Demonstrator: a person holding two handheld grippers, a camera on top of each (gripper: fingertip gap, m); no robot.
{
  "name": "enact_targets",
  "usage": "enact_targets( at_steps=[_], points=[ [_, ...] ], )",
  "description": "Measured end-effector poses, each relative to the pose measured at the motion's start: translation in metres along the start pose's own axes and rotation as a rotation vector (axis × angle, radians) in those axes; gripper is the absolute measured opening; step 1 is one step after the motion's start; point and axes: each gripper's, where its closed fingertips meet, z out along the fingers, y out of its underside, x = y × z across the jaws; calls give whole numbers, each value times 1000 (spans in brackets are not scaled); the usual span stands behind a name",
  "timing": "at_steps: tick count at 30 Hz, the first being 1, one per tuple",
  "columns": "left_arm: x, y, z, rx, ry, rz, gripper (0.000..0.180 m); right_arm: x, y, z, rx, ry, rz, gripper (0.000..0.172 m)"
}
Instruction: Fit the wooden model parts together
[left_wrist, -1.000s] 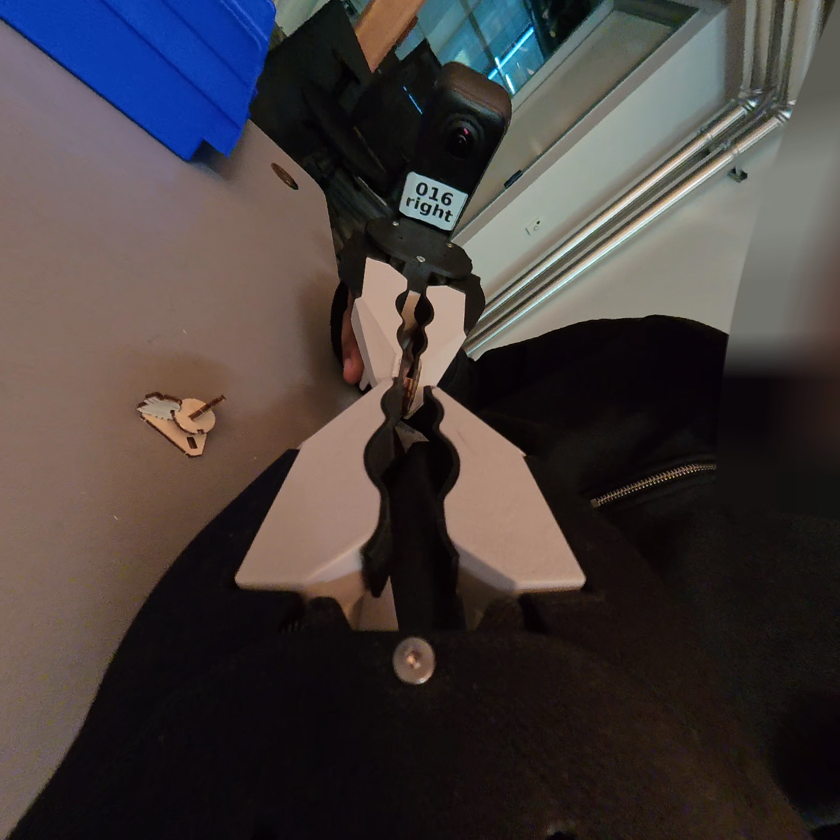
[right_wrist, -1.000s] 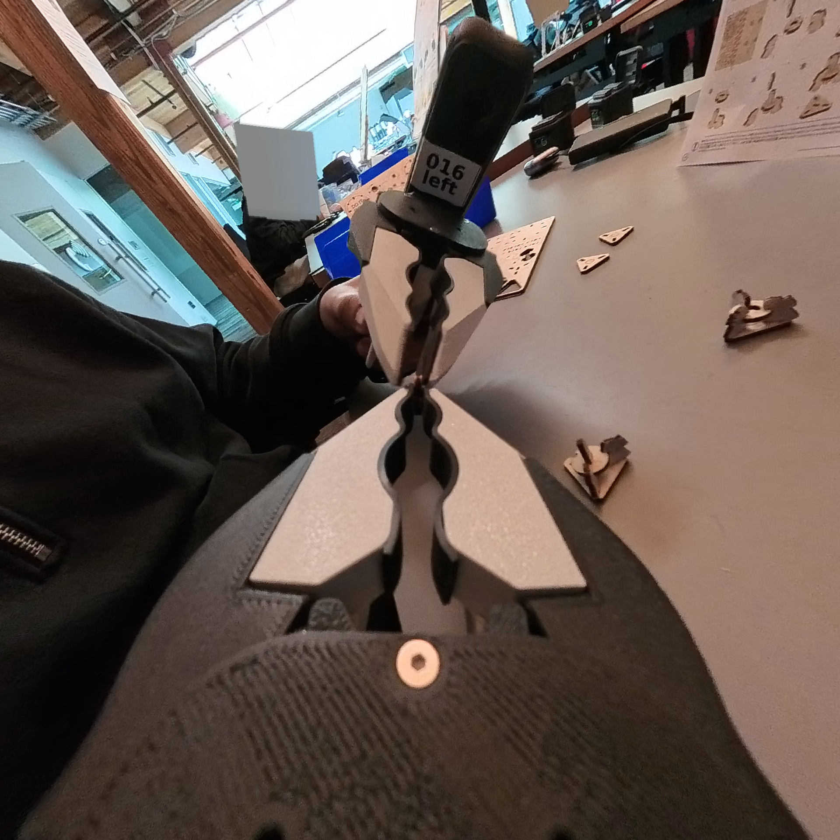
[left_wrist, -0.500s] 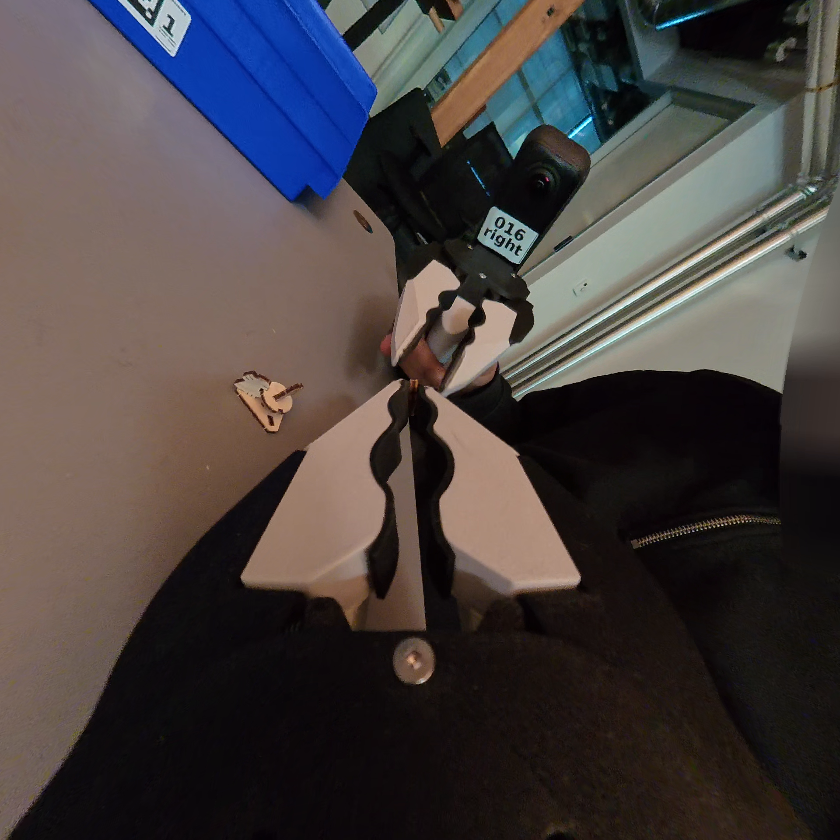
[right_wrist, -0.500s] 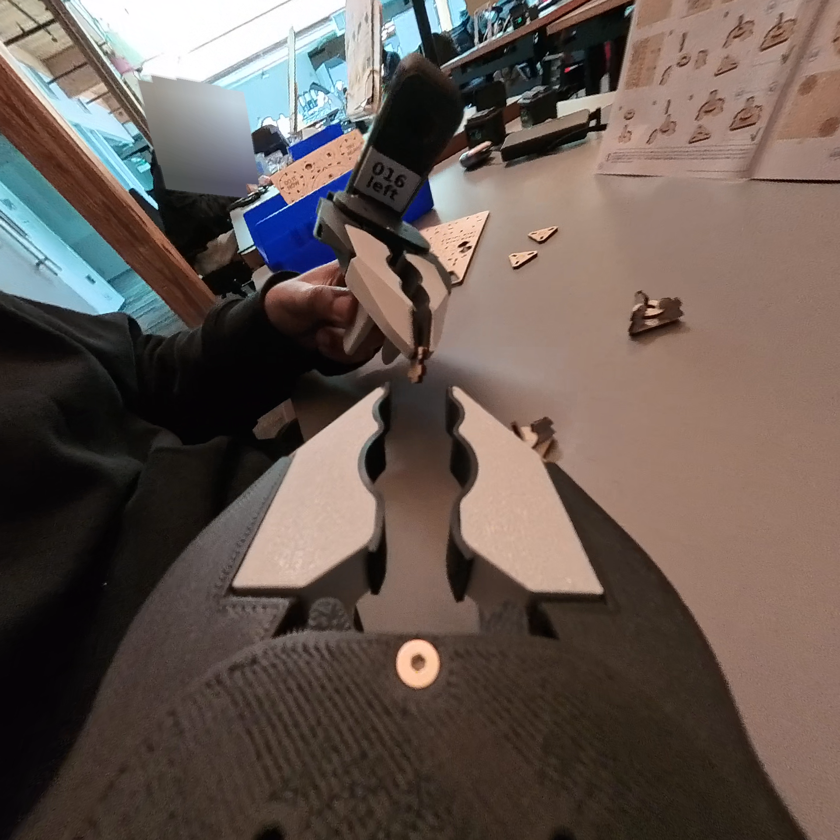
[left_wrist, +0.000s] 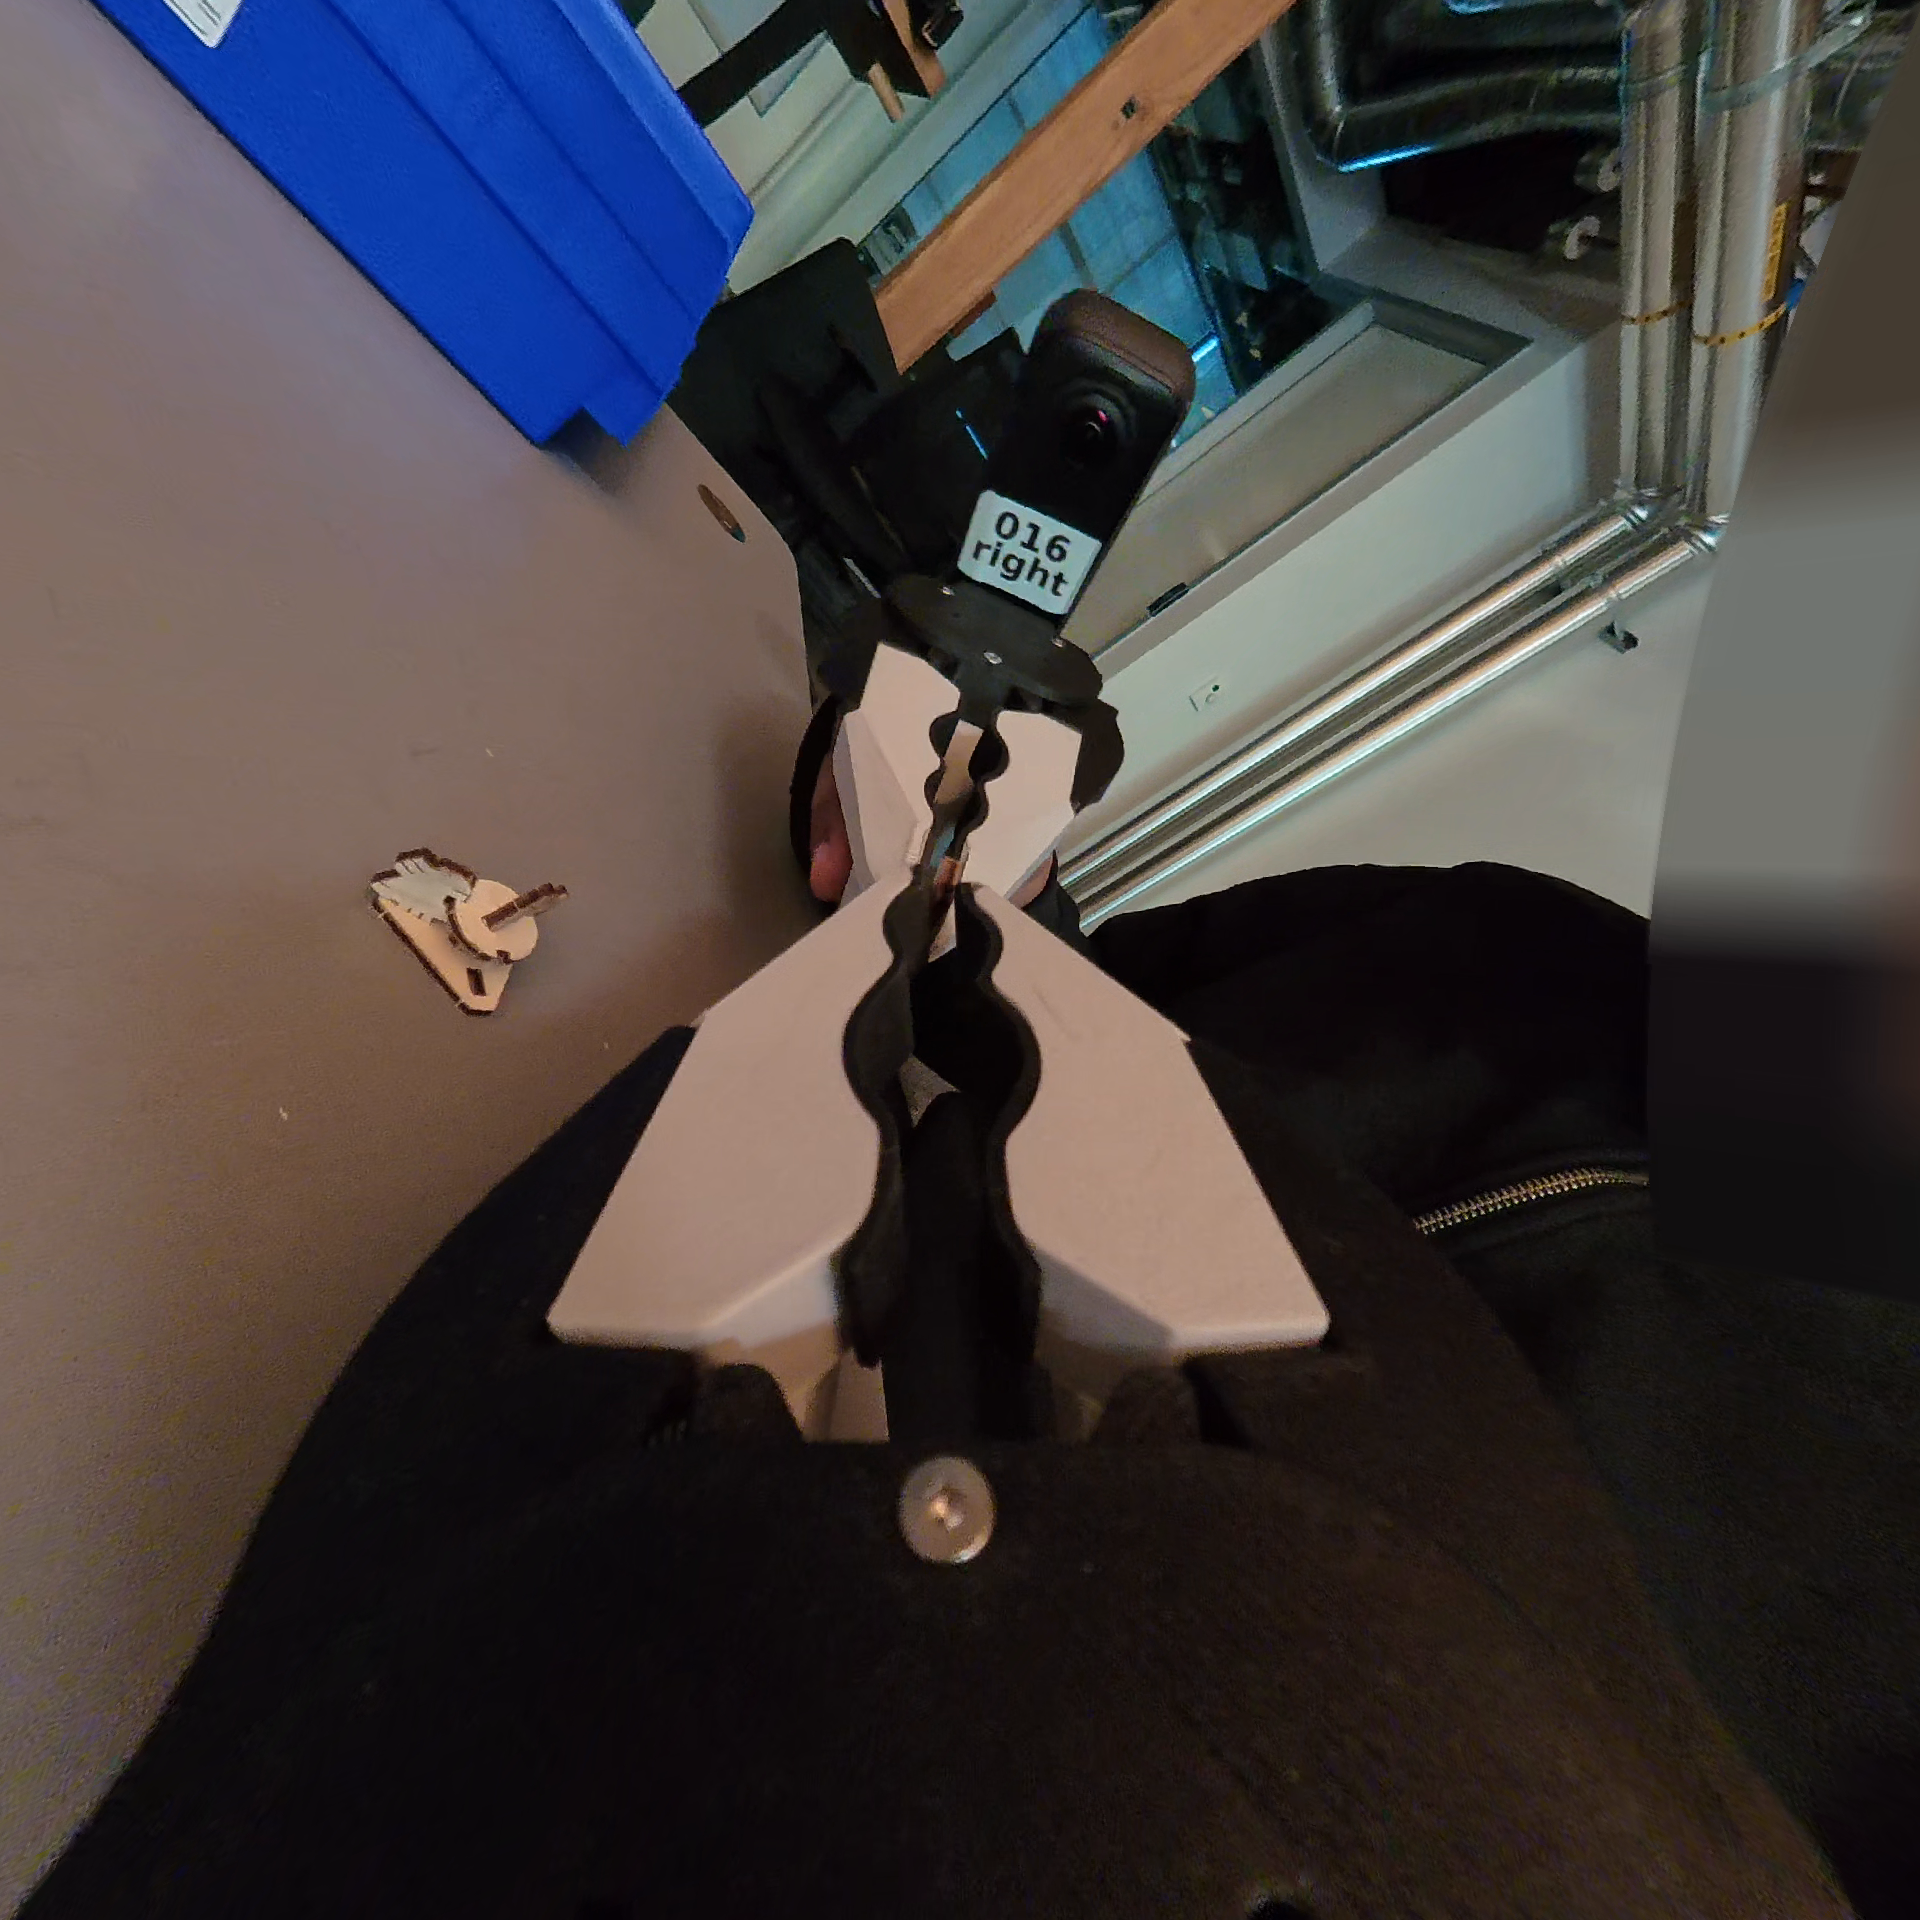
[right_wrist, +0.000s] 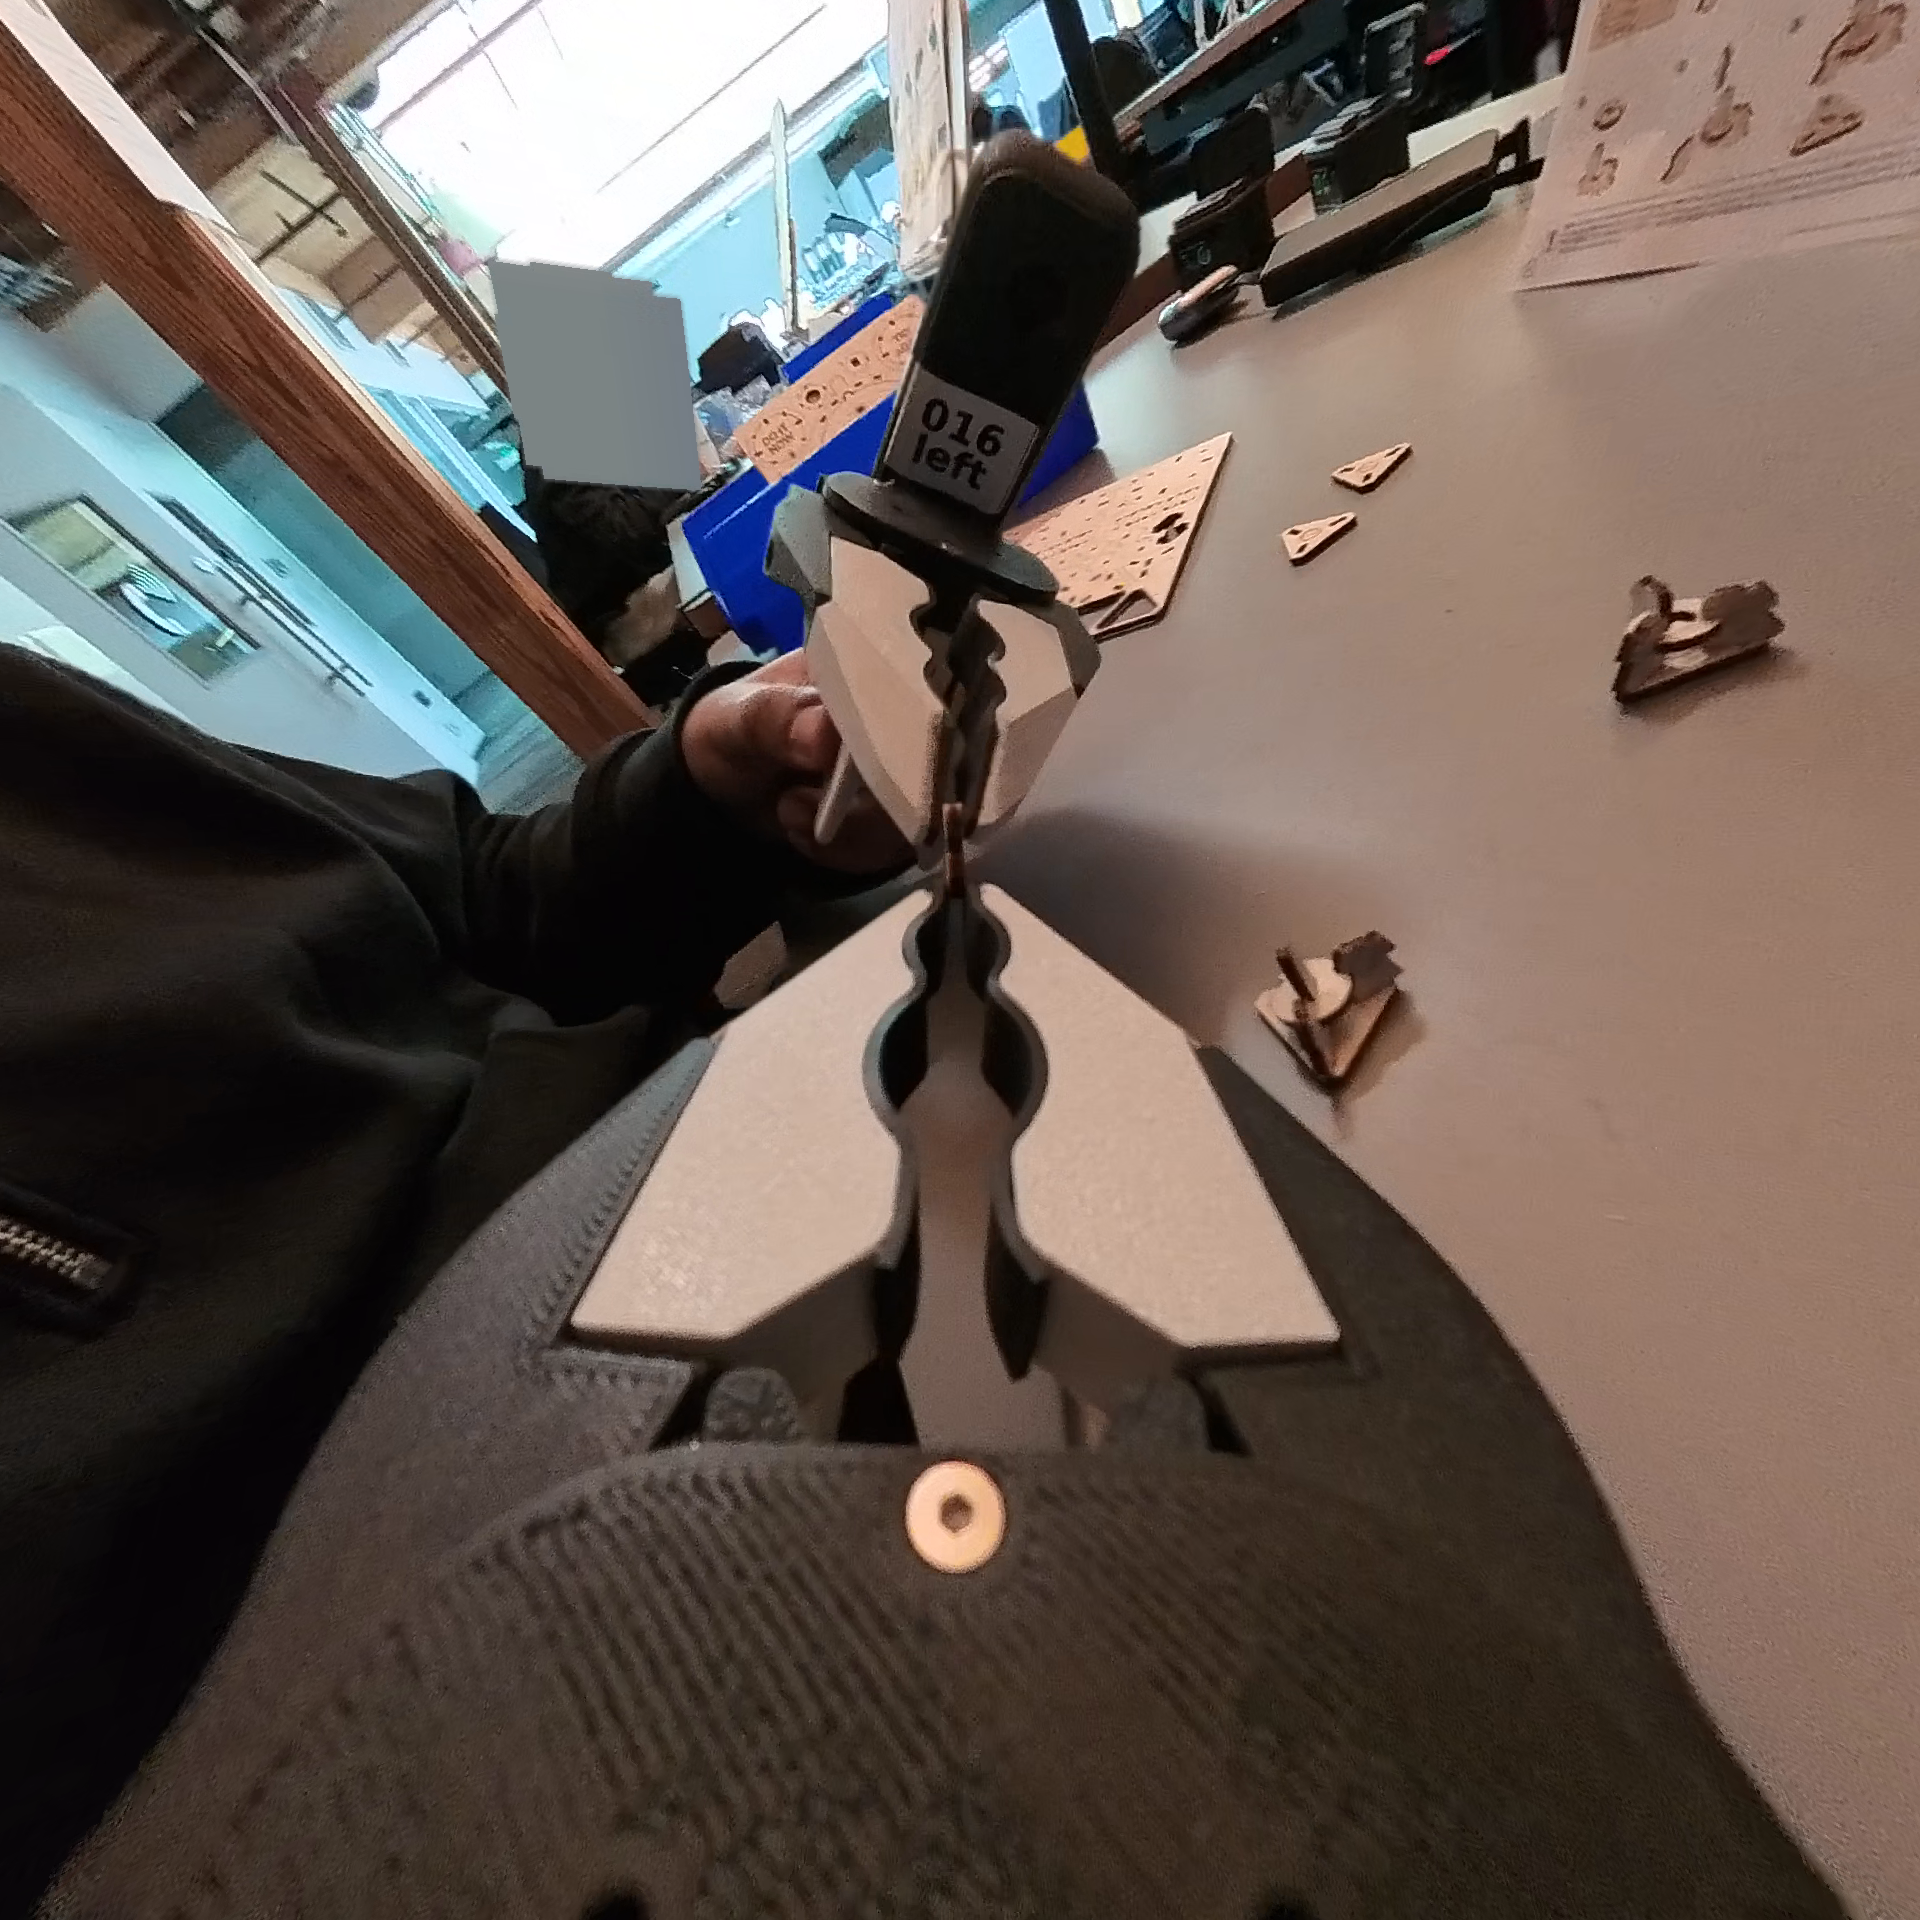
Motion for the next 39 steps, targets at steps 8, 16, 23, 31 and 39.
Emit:
enact_targets(
  at_steps=[8,16,23,31,39],
  points=[
    [-20,-4,-10,44,-120,-10,0,16,-5,-6,-3,107,-39,19],
    [-66,10,-20,-71,-494,80,0,65,22,-6,-401,365,-578,43],
    [-80,8,-16,-95,-587,156,0,71,27,8,-487,207,-528,25],
    [-85,12,-14,-126,-598,131,1,79,38,8,-515,265,-527,16],
    [-85,12,-13,-128,-626,169,1,80,37,7,-496,303,-451,15]
  ],
)
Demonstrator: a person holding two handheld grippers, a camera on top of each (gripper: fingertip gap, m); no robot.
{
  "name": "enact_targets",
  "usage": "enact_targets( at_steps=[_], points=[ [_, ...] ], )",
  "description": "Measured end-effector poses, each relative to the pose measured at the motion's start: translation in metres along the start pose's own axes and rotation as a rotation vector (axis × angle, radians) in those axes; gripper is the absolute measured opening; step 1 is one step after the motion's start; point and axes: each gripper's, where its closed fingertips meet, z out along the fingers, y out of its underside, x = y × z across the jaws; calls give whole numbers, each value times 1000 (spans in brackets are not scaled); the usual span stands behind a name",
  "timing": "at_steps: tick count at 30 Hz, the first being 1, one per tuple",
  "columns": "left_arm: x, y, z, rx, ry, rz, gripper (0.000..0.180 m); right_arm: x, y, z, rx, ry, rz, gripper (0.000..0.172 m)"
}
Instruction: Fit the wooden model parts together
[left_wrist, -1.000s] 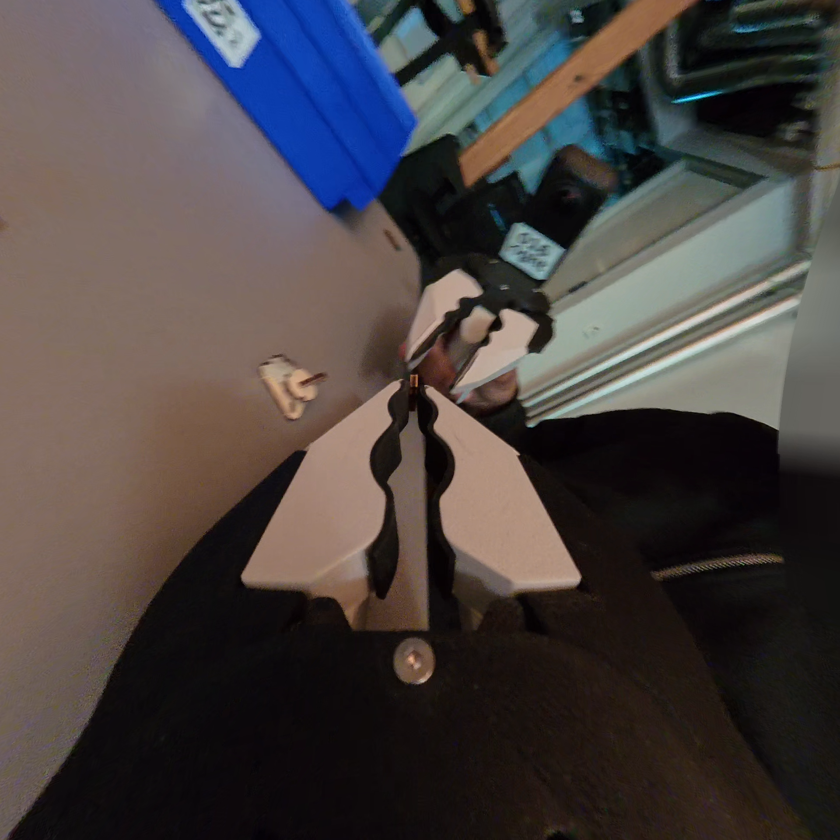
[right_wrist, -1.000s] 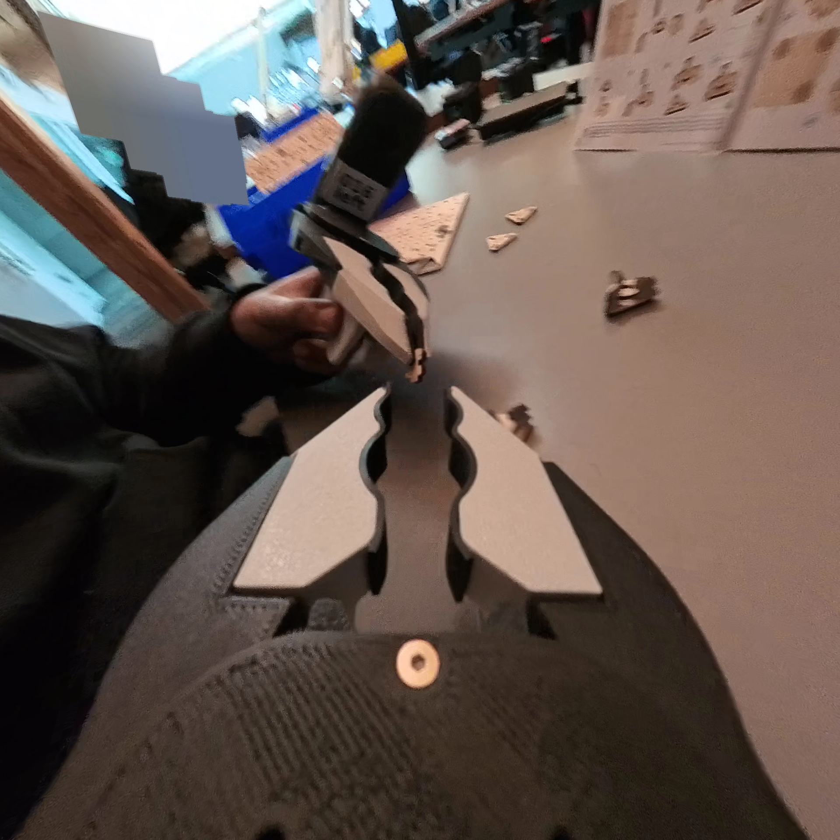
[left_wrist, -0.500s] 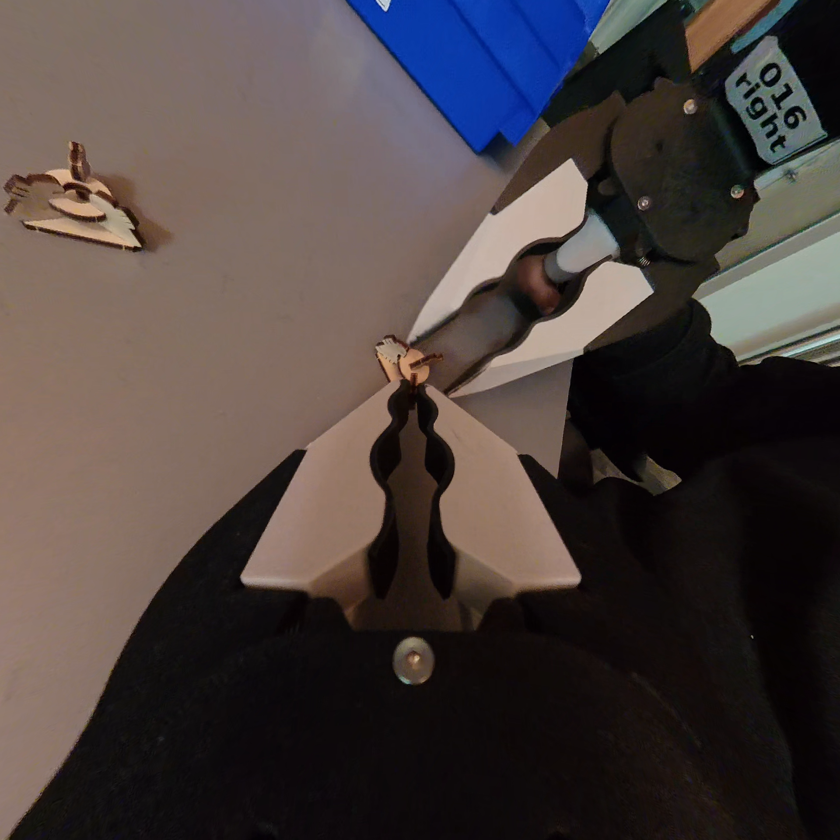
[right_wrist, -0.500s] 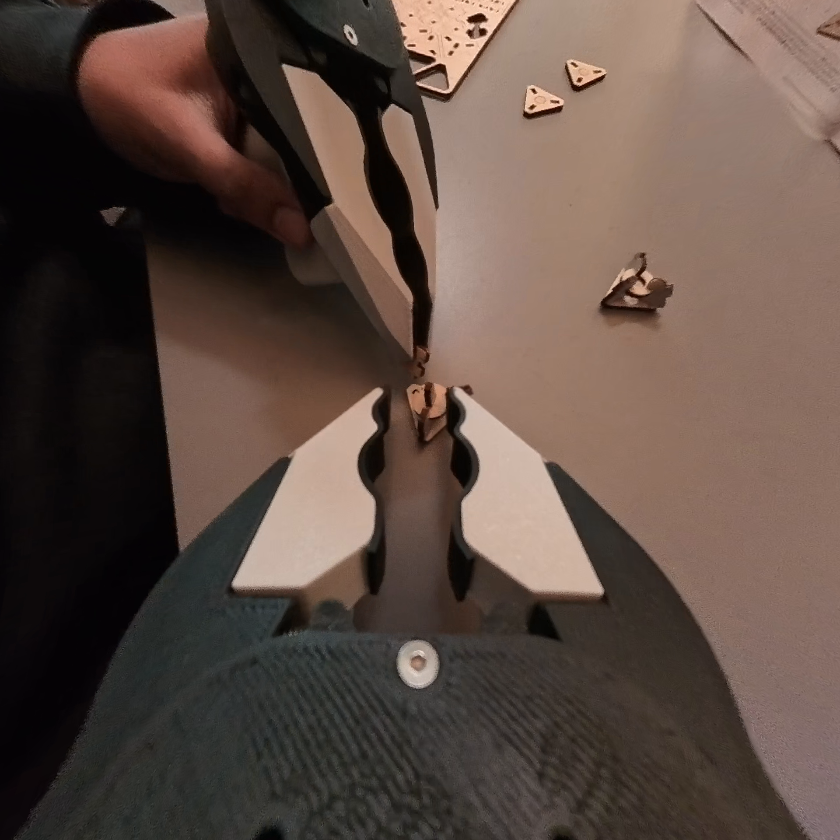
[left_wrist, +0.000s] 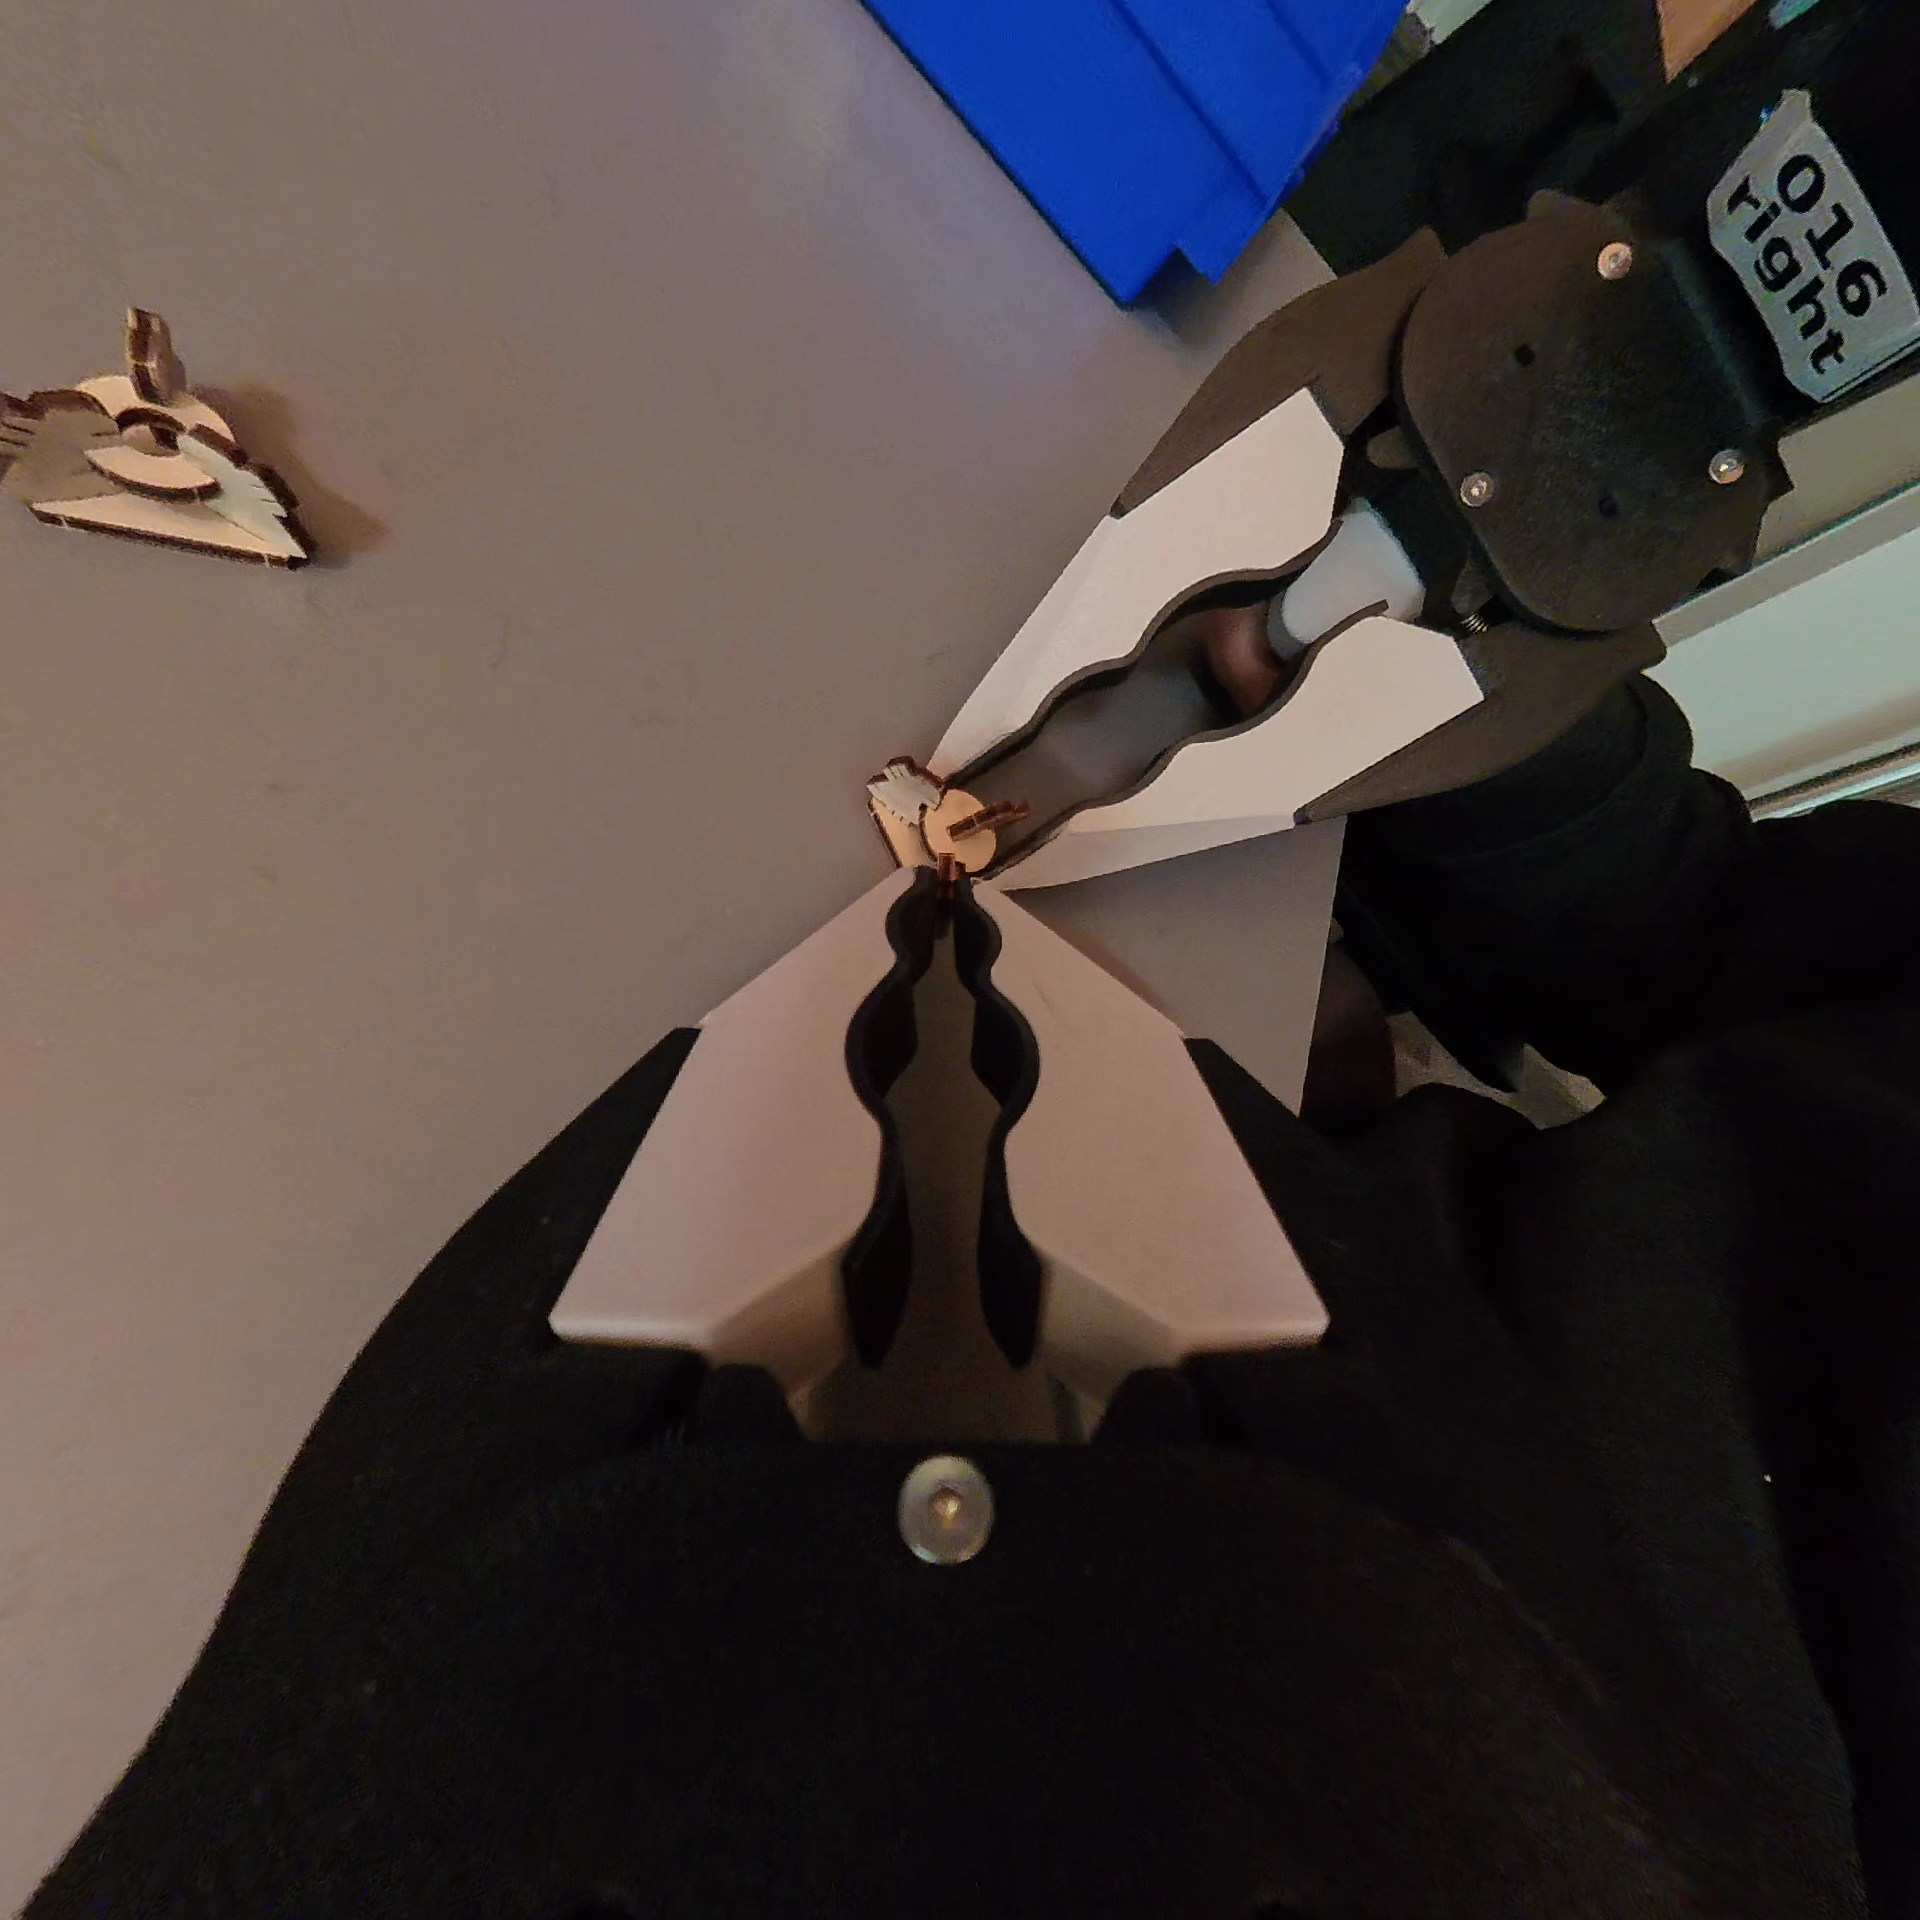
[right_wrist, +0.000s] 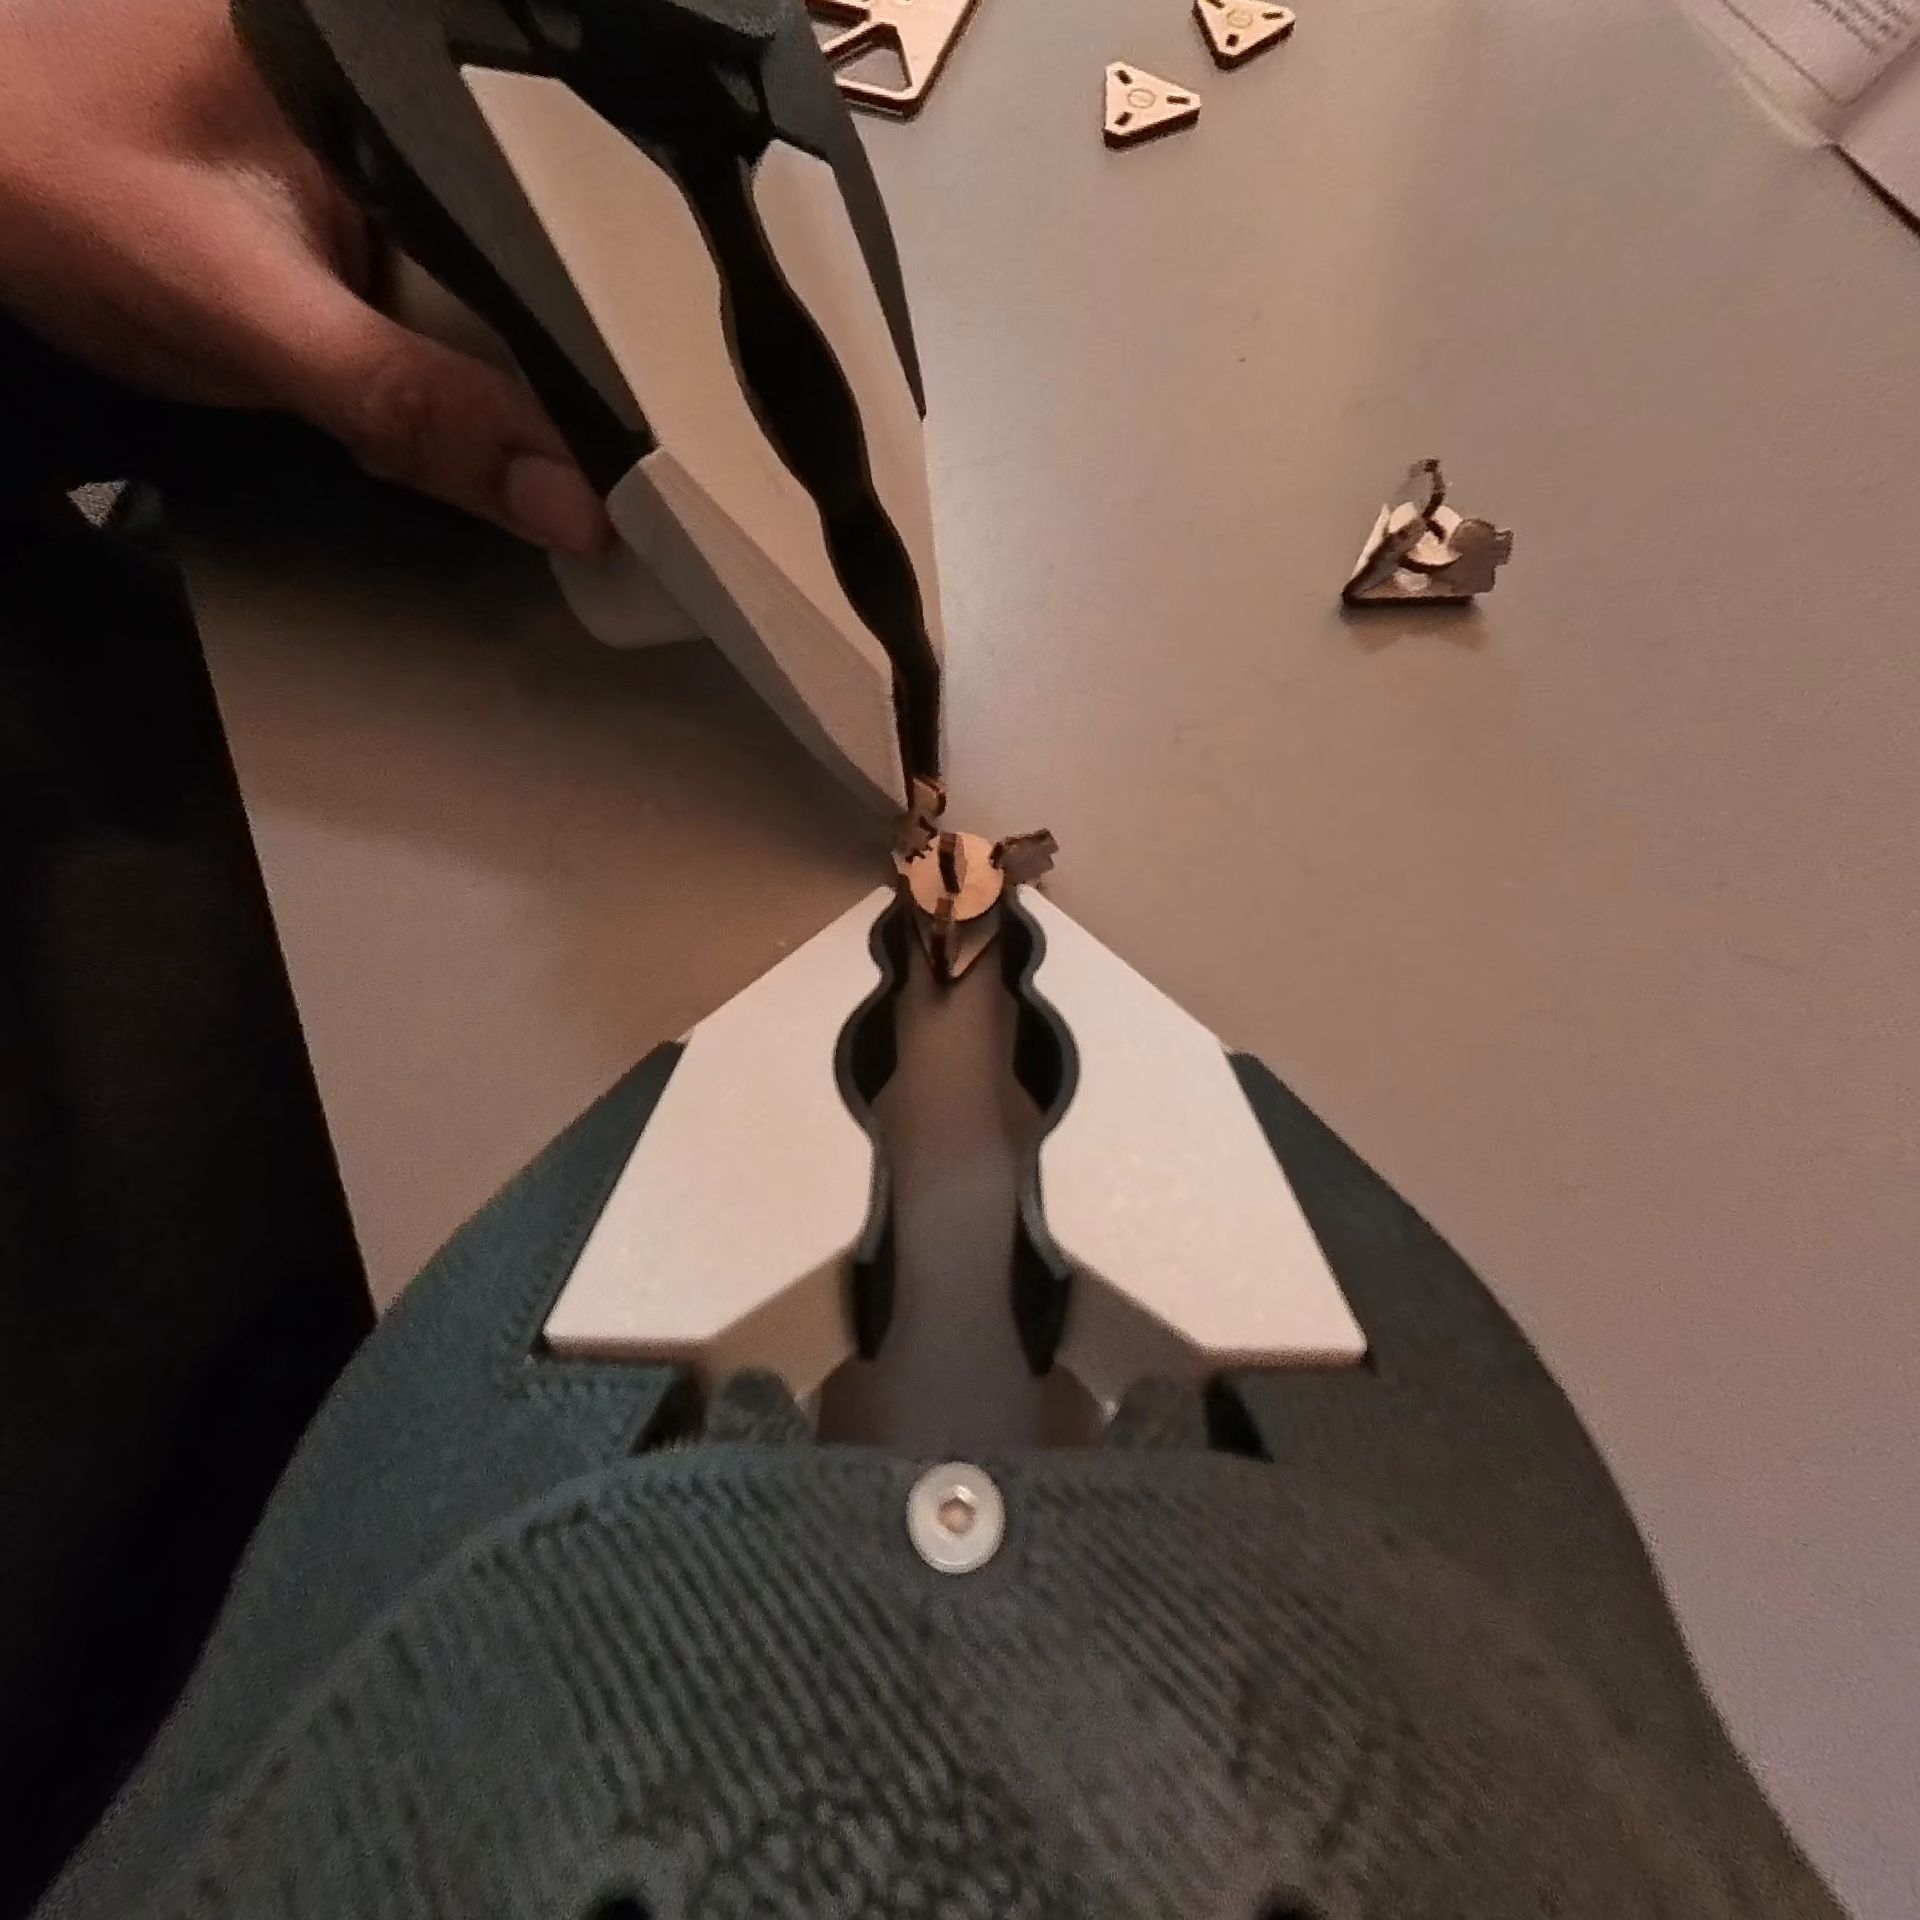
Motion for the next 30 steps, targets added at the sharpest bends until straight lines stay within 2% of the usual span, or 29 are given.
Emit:
enact_targets(
  at_steps=[8,15,23,30],
  points=[
    [0,-1,-1,8,-20,18,1,1,-2,1,9,-5,103,15],
    [-2,-2,0,8,-127,124,1,3,-3,2,12,11,143,15],
    [-4,-1,1,-12,-186,191,0,4,-2,2,9,20,146,15],
    [-3,-7,-5,48,-114,125,0,3,-2,1,13,5,165,15]
  ],
)
